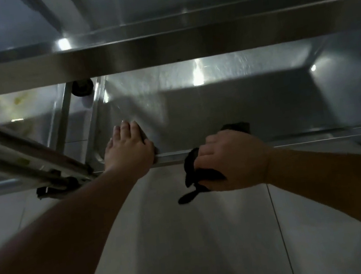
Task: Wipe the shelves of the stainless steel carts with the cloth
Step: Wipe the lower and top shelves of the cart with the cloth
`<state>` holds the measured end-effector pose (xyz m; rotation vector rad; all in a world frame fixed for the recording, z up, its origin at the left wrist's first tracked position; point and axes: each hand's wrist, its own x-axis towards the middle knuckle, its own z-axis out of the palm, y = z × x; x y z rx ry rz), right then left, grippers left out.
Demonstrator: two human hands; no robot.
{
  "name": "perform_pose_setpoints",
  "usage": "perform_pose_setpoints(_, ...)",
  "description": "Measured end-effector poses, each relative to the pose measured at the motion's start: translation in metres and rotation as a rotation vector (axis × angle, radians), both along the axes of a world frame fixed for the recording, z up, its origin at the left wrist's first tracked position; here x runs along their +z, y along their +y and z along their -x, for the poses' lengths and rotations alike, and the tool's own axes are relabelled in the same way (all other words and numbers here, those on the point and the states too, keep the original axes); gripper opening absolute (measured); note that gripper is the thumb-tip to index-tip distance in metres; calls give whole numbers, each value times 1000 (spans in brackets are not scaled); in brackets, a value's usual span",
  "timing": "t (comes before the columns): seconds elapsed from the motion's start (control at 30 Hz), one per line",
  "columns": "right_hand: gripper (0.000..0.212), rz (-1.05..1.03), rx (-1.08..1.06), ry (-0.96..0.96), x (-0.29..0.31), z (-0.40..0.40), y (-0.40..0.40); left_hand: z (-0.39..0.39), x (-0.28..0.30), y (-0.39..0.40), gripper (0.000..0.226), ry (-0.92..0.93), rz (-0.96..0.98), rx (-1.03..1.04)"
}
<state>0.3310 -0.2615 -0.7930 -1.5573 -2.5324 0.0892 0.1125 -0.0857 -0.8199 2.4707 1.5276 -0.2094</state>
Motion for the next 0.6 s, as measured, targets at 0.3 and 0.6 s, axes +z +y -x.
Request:
perform_pose_setpoints(0.3, 48, 373, 116, -133, 51, 24, -31, 34, 62, -53, 55, -46, -19, -376)
perform_pose_setpoints(0.6, 35, 727, -473, 77, 165, 90, -102, 104, 192, -156, 53, 133, 396, -216)
